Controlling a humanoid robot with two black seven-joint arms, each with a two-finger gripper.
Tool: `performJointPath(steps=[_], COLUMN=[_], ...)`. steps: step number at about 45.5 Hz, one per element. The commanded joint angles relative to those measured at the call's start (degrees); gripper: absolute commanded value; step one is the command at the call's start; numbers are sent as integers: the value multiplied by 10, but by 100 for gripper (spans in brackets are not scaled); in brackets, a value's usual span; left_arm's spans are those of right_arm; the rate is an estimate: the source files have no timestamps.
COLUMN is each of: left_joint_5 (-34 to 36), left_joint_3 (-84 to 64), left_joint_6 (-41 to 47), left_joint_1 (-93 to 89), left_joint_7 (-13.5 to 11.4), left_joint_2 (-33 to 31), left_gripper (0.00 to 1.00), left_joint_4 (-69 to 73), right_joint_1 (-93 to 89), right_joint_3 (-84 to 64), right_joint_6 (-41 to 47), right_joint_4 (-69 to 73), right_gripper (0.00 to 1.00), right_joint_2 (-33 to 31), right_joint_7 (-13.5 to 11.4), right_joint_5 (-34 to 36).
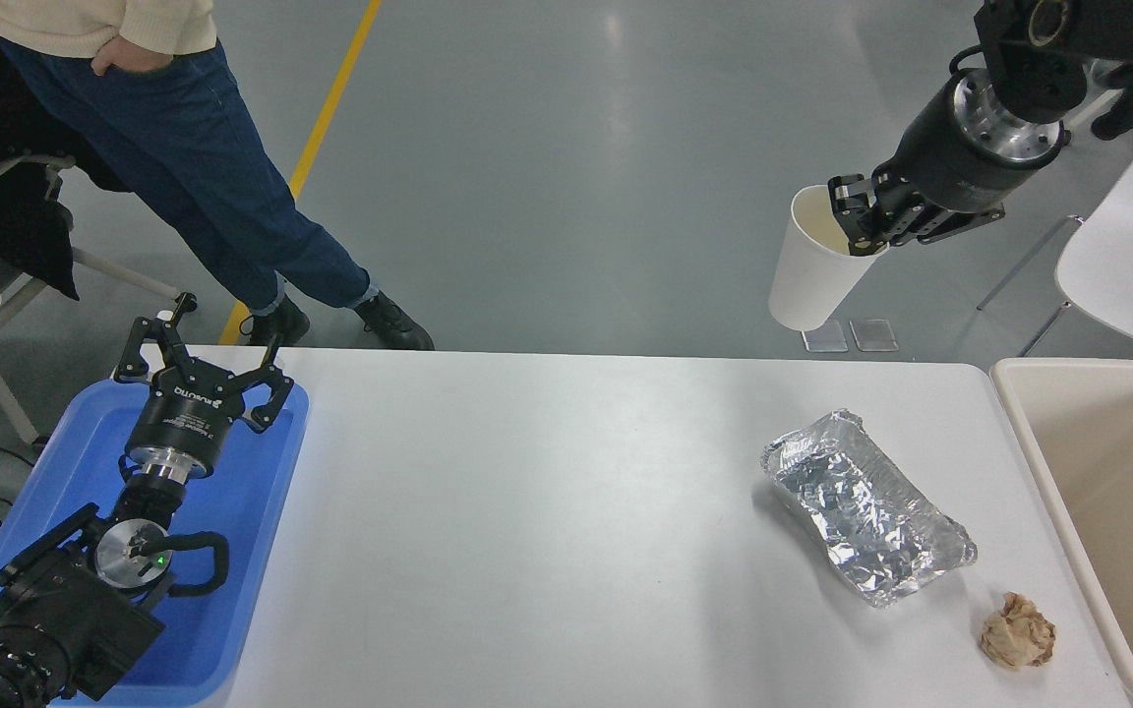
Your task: Pick up paper cup place in dustbin
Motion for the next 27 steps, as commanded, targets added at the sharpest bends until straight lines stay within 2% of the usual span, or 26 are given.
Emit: performJointPath(steps=[1,7,12,20,27], left_joint_5=[0,0,-1,-1,-1], left_joint_3=[0,0,0,0,0], left_joint_6=[0,0,0,0,0], left_joint_1=[1,1,1,1,2], left_joint_7=[-1,-1,-1,-2,-2], left_joint_2=[1,1,1,1,1], left_gripper=[100,100,100,100,100], left_joint_4=[0,0,0,0,0], right_joint_1=[16,8,-7,-60,-108], right_joint_3=[-35,-66,-81,-79,-74], right_joint_6=[1,1,1,1,1], right_joint_4=[7,2,-1,-42,-86], right_gripper=[0,0,0,0,0], right_joint_2=[-15,-53,-109,-190,-256], right_joint_7=[0,0,-1,-2,-2], right_joint_5=[0,-3,-15,-95,-127])
